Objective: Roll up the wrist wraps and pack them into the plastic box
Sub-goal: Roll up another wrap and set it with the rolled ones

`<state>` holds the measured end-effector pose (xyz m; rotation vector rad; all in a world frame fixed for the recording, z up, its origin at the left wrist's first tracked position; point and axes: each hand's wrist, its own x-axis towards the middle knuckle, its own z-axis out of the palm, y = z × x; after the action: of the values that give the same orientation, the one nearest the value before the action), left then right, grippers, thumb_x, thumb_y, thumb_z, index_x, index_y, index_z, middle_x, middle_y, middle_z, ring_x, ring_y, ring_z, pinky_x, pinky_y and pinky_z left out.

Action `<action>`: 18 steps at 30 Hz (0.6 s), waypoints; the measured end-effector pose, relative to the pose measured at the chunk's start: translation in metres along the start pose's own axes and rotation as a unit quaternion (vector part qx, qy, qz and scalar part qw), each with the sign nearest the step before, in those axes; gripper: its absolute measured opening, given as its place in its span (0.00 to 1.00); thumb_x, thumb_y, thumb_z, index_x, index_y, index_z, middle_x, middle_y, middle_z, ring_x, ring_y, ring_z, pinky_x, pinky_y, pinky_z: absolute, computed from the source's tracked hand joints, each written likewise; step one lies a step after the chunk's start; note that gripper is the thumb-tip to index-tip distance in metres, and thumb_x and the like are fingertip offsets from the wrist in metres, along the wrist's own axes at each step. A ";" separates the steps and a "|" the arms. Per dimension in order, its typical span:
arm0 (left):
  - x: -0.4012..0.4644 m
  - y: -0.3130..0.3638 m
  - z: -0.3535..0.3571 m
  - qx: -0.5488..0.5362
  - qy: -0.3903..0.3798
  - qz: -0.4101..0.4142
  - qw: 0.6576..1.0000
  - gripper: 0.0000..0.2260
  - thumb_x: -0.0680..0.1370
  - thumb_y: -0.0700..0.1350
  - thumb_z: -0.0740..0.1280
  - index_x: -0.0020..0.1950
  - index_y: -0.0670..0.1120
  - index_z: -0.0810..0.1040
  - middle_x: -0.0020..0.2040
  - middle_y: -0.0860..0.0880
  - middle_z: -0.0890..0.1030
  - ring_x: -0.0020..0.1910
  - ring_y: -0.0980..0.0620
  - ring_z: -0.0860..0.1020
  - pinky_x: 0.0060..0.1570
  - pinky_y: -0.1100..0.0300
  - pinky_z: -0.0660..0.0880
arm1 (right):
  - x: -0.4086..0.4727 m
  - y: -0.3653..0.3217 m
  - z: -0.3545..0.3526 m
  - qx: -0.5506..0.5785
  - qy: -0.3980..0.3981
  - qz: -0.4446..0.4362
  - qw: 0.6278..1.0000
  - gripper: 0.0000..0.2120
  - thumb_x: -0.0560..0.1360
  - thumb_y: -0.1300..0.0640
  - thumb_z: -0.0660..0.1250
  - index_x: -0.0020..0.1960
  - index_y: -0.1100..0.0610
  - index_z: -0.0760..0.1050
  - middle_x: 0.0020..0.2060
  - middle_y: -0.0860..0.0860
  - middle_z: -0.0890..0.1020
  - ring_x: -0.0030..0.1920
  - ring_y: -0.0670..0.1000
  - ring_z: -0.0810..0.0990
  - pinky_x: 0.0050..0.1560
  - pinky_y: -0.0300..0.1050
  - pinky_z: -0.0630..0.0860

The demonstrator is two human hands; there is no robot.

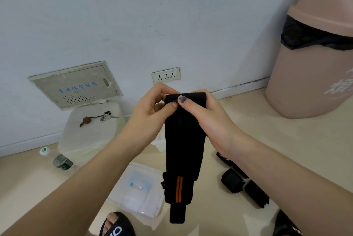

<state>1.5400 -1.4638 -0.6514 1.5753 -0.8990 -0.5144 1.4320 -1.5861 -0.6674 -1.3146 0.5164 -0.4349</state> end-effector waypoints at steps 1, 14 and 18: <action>0.000 0.000 0.000 0.014 0.001 0.010 1.000 0.06 0.81 0.39 0.66 0.52 0.50 0.79 0.53 0.41 0.82 0.53 0.36 0.80 0.57 0.40 0.77 | 0.001 0.000 -0.001 -0.015 -0.003 0.006 1.000 0.13 0.78 0.47 0.72 0.56 0.53 0.77 0.47 0.47 0.85 0.52 0.48 0.85 0.52 0.45 0.80; -0.005 0.005 0.006 0.093 0.020 0.037 0.995 0.15 0.82 0.34 0.62 0.48 0.55 0.76 0.52 0.48 0.81 0.54 0.46 0.79 0.52 0.41 0.79 | 0.000 -0.009 -0.006 0.034 -0.041 0.022 0.998 0.03 0.82 0.55 0.68 0.51 0.53 0.78 0.39 0.48 0.81 0.42 0.49 0.82 0.43 0.42 0.76; -0.008 0.002 0.006 0.078 -0.015 -0.001 0.997 0.13 0.84 0.36 0.59 0.54 0.55 0.74 0.47 0.51 0.81 0.43 0.47 0.78 0.45 0.55 0.73 | 0.000 -0.006 -0.007 0.025 -0.024 -0.014 0.999 0.01 0.80 0.59 0.70 0.51 0.56 0.79 0.41 0.52 0.83 0.43 0.52 0.84 0.43 0.45 0.80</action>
<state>1.5301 -1.4614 -0.6516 1.7135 -0.9807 -0.4794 1.4275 -1.5927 -0.6626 -1.2822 0.4450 -0.4357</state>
